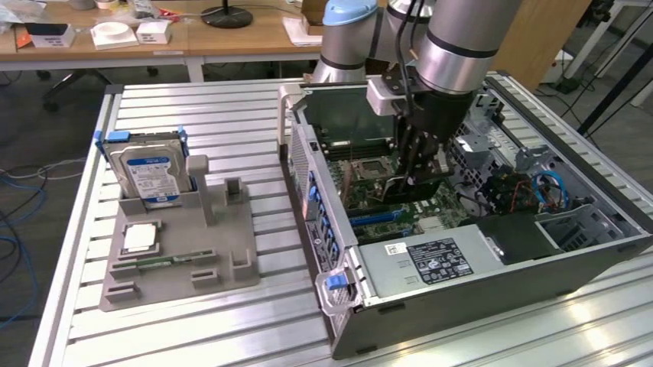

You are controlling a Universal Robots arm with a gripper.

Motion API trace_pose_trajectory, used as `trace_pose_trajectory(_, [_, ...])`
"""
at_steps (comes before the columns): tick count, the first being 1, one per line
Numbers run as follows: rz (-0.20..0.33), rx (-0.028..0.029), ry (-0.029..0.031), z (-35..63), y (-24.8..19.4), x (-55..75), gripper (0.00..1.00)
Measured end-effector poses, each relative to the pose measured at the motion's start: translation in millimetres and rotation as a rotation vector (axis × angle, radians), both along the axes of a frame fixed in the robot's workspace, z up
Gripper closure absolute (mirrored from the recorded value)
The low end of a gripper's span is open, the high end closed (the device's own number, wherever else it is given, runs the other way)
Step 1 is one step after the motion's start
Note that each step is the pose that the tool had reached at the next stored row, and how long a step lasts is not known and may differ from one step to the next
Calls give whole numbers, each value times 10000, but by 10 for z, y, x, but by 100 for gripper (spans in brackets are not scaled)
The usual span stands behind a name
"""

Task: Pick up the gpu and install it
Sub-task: 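Insert the gpu into the slot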

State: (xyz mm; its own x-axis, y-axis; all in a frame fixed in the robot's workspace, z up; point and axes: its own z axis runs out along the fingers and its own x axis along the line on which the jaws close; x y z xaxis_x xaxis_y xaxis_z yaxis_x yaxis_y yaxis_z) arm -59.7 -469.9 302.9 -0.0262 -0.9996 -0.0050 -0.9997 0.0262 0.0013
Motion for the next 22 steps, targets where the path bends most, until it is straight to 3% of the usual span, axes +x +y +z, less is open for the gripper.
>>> trace_pose_trajectory(22, [-11, 3, -1, -222, 82, -37, 74])
